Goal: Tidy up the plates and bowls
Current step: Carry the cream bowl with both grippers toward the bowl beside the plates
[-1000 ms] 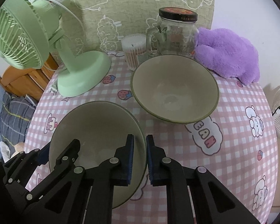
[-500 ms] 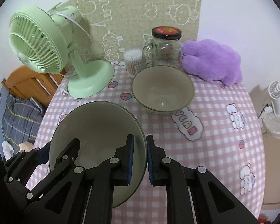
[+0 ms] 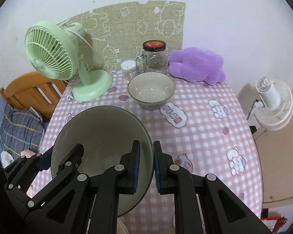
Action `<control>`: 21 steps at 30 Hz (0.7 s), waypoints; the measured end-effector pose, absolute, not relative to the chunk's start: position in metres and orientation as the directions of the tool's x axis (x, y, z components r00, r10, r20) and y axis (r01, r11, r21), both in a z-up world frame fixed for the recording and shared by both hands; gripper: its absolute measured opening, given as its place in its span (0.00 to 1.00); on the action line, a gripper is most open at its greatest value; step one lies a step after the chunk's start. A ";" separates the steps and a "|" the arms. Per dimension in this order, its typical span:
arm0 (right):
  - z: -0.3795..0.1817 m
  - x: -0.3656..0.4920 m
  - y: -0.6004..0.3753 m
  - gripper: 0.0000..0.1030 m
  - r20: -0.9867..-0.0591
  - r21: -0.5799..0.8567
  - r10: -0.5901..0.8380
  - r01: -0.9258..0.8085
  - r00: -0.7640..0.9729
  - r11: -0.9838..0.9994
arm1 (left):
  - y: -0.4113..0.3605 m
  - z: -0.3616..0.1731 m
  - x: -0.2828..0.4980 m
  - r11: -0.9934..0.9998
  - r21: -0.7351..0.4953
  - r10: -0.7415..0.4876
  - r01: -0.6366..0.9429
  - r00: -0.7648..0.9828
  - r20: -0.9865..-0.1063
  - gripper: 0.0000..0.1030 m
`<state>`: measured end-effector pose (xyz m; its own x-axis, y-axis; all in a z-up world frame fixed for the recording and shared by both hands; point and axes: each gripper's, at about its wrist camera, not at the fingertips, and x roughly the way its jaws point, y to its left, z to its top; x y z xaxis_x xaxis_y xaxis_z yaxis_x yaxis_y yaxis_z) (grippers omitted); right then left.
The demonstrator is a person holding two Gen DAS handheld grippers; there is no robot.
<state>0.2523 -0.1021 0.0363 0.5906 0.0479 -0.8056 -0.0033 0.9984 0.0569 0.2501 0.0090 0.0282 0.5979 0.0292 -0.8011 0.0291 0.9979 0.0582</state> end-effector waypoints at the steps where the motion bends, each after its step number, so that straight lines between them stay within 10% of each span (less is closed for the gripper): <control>1: 0.038 0.247 -0.103 0.16 -0.806 0.056 0.045 0.001 0.591 0.998 | 0.008 0.030 0.244 0.998 0.057 0.023 0.038 0.600 -0.799 0.24; 21: 0.056 0.135 -0.139 0.16 -0.798 0.034 -0.009 0.060 0.603 0.998 | -0.031 0.041 0.152 0.991 0.025 -0.058 0.128 0.603 -0.796 0.24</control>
<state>0.1348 -0.1394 0.0565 0.6027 -0.0093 -0.7979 0.0605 0.9976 0.0341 0.1524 -0.0310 0.0412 0.6027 -0.0578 -0.7959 0.1280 0.9915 0.0250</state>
